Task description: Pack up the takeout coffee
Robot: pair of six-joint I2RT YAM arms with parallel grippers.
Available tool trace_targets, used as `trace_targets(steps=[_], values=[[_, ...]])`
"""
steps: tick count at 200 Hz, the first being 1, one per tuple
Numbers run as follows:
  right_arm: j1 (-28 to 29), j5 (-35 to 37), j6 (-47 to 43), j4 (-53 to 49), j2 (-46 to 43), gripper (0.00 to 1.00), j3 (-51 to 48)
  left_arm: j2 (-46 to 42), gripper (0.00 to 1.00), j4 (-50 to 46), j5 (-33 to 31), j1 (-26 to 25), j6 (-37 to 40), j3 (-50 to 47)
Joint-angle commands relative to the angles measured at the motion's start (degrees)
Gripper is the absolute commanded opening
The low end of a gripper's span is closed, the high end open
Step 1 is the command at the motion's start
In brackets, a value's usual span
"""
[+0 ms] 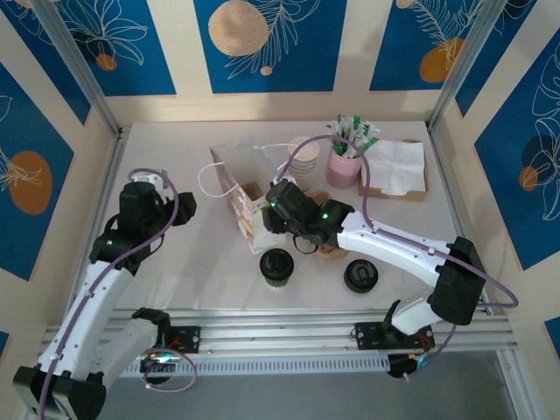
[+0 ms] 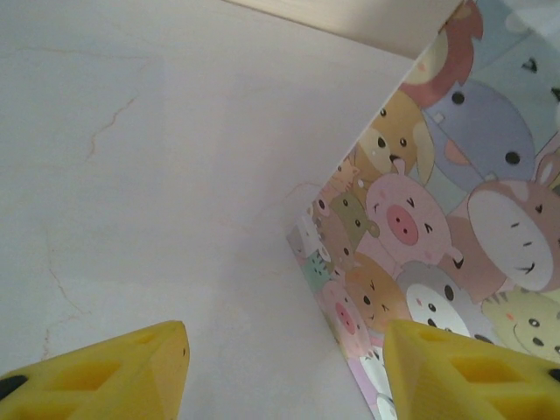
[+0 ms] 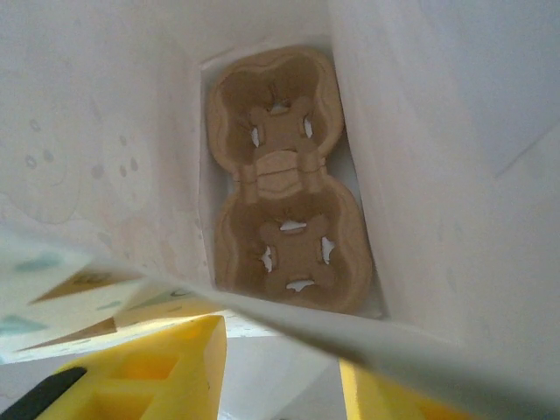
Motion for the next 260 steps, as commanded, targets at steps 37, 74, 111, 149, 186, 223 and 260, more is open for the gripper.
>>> trace_targets(steps=[37, 74, 111, 149, 186, 223, 260], values=[[-1.43, -4.73, -2.99, 0.34, 1.94, 0.4, 1.07, 5.18, 0.6, -1.55, 4.88, 2.85, 0.03, 2.22], [-1.16, -6.15, -2.42, -4.14, 1.62, 0.42, 1.67, 6.66, 0.6, -2.19, 5.93, 6.43, 0.1, 2.8], [-0.51, -5.89, -1.84, -8.65, 1.51, 0.46, 3.17, 8.41, 0.61, -2.42, 8.12, 7.26, 0.51, 3.17], [1.19, -4.8, -1.76, -11.46, 0.81, 0.49, 4.37, 9.0, 0.62, -2.54, 9.3, 7.34, 0.32, 3.31], [2.52, -4.52, -1.92, -14.0, -0.45, 0.52, 5.14, 9.0, 0.63, -2.25, 9.87, 7.34, 0.08, 3.22], [4.05, -3.61, -2.2, -18.24, -1.48, 0.56, 6.48, 9.06, 0.64, -2.09, 10.13, 7.34, -0.18, 3.12], [5.52, -3.16, -2.45, -20.31, -3.17, 0.58, 6.71, 8.91, 0.66, -2.03, 11.05, 7.39, -0.52, 3.13]])
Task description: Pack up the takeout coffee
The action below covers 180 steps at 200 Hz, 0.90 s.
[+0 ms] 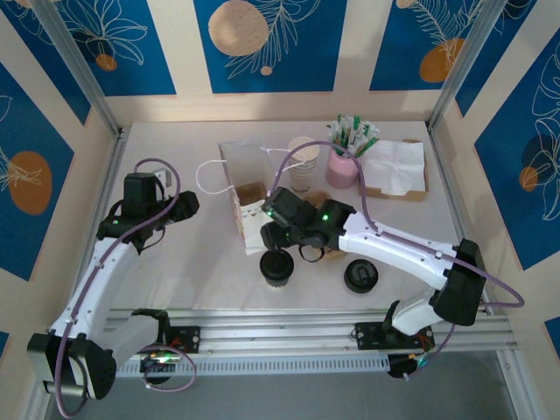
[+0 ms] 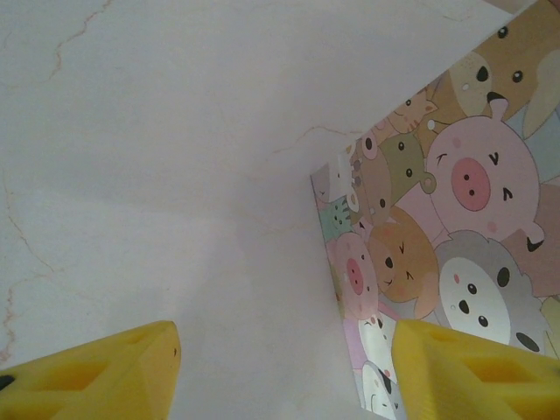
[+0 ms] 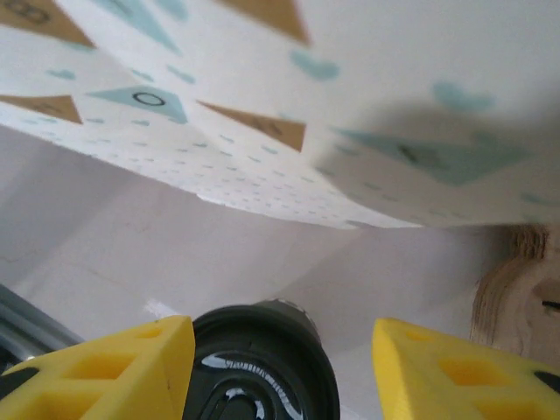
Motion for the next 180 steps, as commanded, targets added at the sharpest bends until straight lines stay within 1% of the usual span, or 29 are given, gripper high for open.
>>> trace_targets(steps=[1, 41, 67, 88, 113, 130, 149, 180], values=[[0.89, 0.84, -0.29, -3.72, -2.24, 0.58, 1.55, -0.16, 0.66, -0.35, 1.7, 0.55, -0.54, 1.69], [2.06, 0.56, 0.75, -4.16, -3.66, 0.62, 1.05, -0.82, 0.68, -0.04, 2.62, 0.57, -1.02, 1.35], [3.23, 0.41, 2.1, -4.85, -3.75, 0.67, 0.75, -0.69, 0.69, 0.33, 4.05, 0.56, -1.55, 1.12], [4.19, 0.83, 3.58, -6.54, -2.86, 0.71, 0.55, -0.59, 0.7, 0.25, 4.53, 0.53, -1.78, 1.34], [4.91, -0.01, 4.35, -6.82, -1.56, 0.77, -0.29, -1.09, 0.7, 0.24, 3.66, 0.53, -1.84, 1.0], [5.59, -0.99, 4.71, -6.76, -0.29, 0.79, -0.24, -1.33, 0.7, 0.57, 3.39, 0.58, -1.96, 0.72], [7.2, -0.28, 5.01, -6.84, 0.92, 0.84, 0.4, -1.22, 0.71, 0.42, 3.3, 0.56, -1.95, 0.81], [7.96, -0.42, 6.19, -7.23, 2.27, 0.87, 0.48, -1.19, 0.71, 0.33, 3.25, 0.53, -1.97, 0.81]])
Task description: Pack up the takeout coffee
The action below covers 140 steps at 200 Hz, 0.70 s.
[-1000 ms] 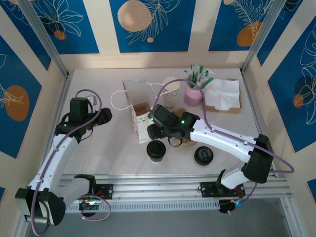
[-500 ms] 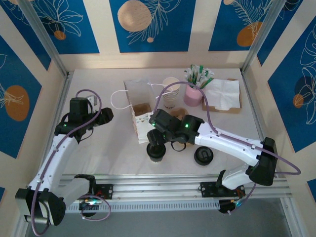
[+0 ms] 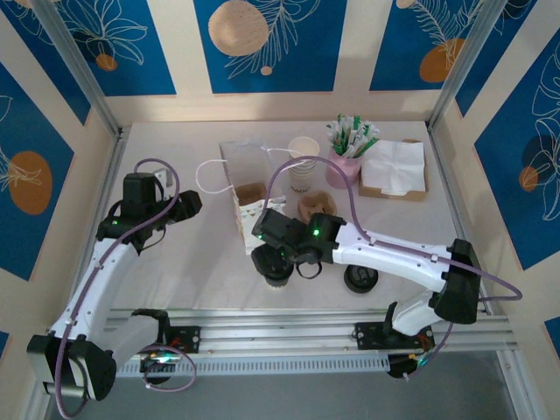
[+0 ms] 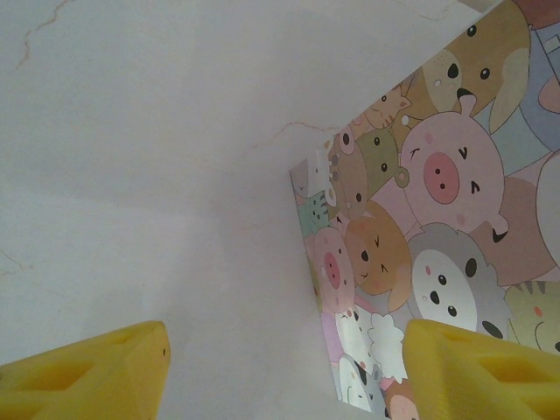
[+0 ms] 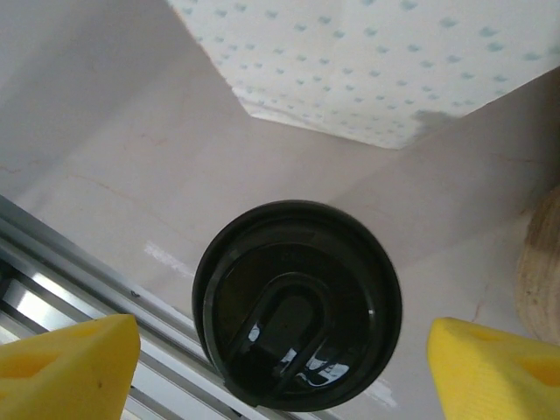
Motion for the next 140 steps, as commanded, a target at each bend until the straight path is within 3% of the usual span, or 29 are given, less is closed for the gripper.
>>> trace_targets(steps=[1, 63, 140], values=[[0.78, -0.15, 1.9, -1.79, 0.93, 0.88, 0.46, -0.88, 0.71, 0.16, 0.39, 0.42, -0.68, 0.81], [2.35, 0.92, 9.58, -3.44, 3.77, 0.89, 0.74, -1.77, 0.71, 0.42, 0.29, 0.42, -1.03, 0.28], [3.35, 3.28, 15.9, -5.37, 8.09, 0.82, 2.74, -1.88, 0.71, 1.03, 0.81, 0.42, -1.63, -0.16]])
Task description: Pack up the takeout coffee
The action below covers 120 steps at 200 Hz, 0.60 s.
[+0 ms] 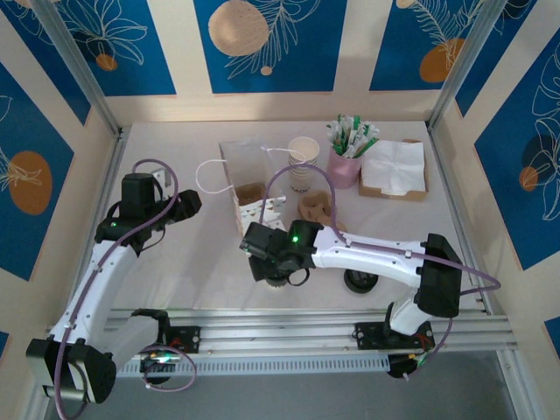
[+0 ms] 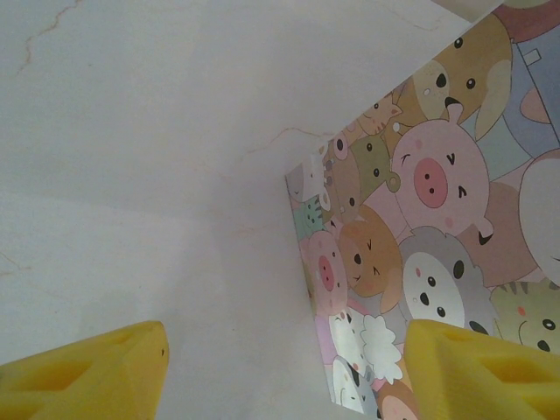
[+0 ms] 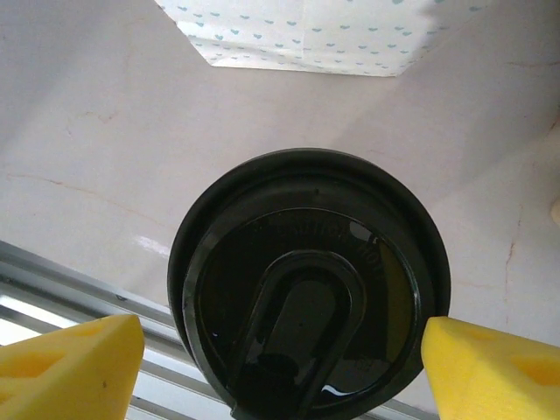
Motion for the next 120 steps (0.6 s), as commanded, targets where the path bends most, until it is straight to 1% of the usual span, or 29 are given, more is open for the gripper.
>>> trace_targets(steps=[1, 59, 120], values=[[0.46, 1.54, 3.06, -1.9, 1.54, 0.82, 1.33, -0.86, 0.71, 0.99, 0.81, 0.42, -0.7, -0.16], [0.31, 1.45, 3.47, -1.93, 2.69, 0.84, 1.78, -0.8, 0.71, 0.99, 0.9, 0.42, -0.87, -0.24], [0.96, 1.38, 2.45, -1.53, 1.56, 0.84, 2.93, -0.72, 0.71, 1.08, 0.94, 0.42, -1.05, -0.33]])
